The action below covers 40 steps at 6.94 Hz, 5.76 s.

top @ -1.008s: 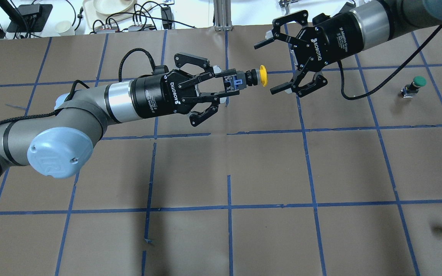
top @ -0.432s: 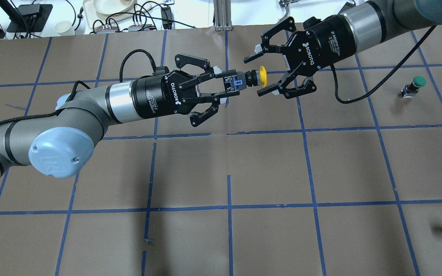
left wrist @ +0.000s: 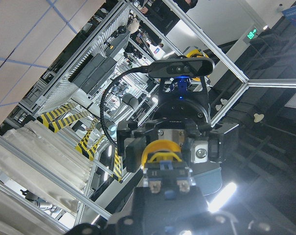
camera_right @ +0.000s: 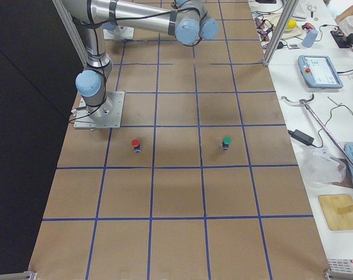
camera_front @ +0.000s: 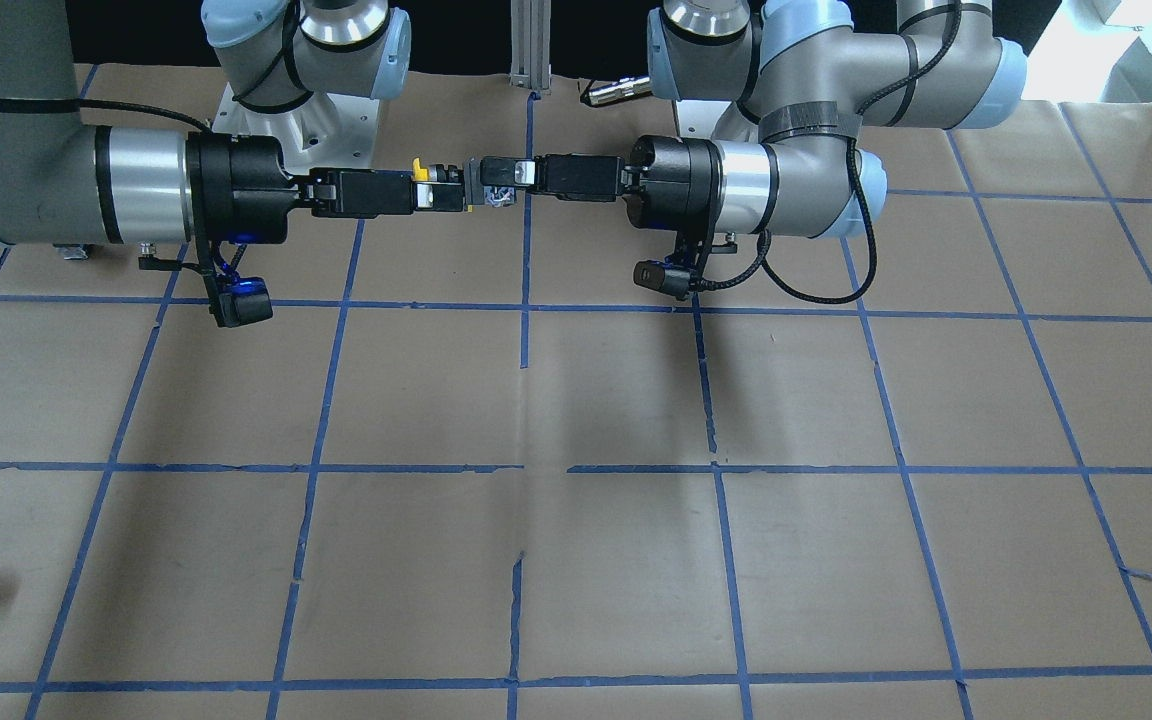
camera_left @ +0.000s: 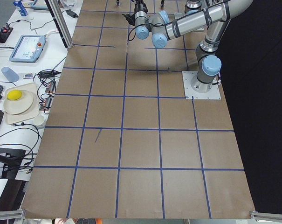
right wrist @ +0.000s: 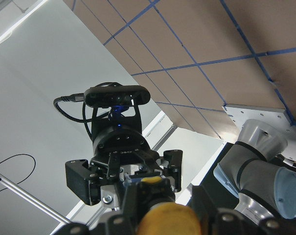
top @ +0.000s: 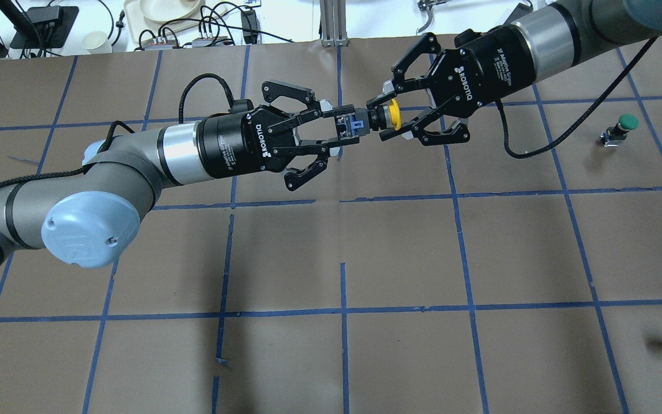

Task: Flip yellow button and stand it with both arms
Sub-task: 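Close the right gripper on the yellow cap held by the left gripper, then open the left gripper and pull it back while the right gripper withdraws the button, then carry the button with the right gripper and lower it upright onto the table, then open the right gripper to release the standing yellow button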

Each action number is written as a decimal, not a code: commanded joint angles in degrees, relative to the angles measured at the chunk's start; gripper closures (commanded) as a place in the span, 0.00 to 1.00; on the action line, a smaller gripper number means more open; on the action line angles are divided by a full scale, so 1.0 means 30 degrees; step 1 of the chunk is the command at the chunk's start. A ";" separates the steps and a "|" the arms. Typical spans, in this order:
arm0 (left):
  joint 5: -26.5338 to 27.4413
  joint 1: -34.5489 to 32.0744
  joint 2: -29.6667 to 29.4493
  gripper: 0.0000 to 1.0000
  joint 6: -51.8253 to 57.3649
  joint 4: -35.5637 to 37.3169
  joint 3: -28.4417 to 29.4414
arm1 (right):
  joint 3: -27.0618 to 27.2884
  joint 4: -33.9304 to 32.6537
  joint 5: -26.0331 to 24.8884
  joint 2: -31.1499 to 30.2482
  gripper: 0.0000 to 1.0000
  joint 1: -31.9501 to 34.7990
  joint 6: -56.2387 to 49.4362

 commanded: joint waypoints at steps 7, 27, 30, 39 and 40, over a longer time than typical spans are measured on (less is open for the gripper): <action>1.0808 0.0876 0.0202 0.01 -1.0571 1.0365 0.1202 | -0.1034 -0.4725 -0.4531 -0.0031 0.81 -0.1946 -0.0621; 3.2816 0.0996 0.2015 0.00 0.8177 -0.2460 0.7327 | 1.1119 -2.8985 -1.6445 -0.0324 0.78 -1.4193 -3.8745; 3.2845 0.0996 0.2073 0.00 0.8265 -0.2489 0.7298 | 1.1299 -2.9178 -1.6184 0.0581 0.60 -1.4194 -3.7776; 3.2757 0.0967 0.2601 0.00 0.8090 -0.2548 0.7327 | 0.5161 -2.0784 -1.8612 -0.2169 0.00 -0.9985 -2.5141; 3.2786 0.0967 0.2601 0.00 0.8090 -0.2548 0.7327 | 0.4045 -1.9929 -1.9022 -0.2170 0.00 -0.8699 -2.2392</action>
